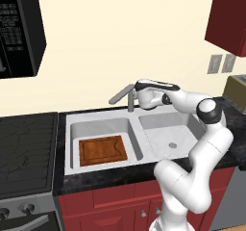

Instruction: Turn on the sink faucet with hot water and rinse the cutting board for ten seconds, then turn off the faucet. Push the cutting board to reach the water if necessary.

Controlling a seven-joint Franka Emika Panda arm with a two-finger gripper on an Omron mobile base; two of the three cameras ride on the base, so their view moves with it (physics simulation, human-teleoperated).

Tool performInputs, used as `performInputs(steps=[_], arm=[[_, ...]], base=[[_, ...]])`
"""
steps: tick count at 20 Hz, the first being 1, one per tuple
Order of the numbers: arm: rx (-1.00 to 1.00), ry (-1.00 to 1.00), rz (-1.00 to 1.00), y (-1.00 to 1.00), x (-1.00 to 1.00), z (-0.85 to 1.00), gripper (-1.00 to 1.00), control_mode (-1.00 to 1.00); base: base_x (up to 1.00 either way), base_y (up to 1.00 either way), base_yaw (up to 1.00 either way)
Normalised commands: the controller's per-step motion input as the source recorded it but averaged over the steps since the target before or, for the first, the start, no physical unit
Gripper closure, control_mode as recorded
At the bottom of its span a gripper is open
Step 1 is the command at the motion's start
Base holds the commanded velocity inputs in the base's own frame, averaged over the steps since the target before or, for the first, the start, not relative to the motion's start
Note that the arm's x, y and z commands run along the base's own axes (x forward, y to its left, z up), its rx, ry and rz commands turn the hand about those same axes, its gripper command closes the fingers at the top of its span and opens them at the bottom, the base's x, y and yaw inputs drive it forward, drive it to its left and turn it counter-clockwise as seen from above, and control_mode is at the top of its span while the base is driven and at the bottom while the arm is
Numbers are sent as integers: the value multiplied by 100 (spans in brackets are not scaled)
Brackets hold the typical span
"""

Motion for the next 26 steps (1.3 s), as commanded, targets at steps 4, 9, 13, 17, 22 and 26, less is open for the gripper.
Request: performInputs(steps=[4, 9, 13, 17, 22, 26], arm=[[0, 0, 0, 0, 2, 0, -100, -100], [0, 0, 0, 0, 8, 0, -100, -100], [0, 0, 0, 0, 9, 0, -100, -100], [0, 0, 0, 0, 3, 0, -100, -100], [0, 0, 0, 0, 0, 0, -100, -100], [0, 0, 0, 0, 0, 0, -100, -100]], base=[[0, 0, 0], [0, 0, 0], [0, 0, 0], [0, 0, 0], [0, 0, 0], [0, 0, 0]])
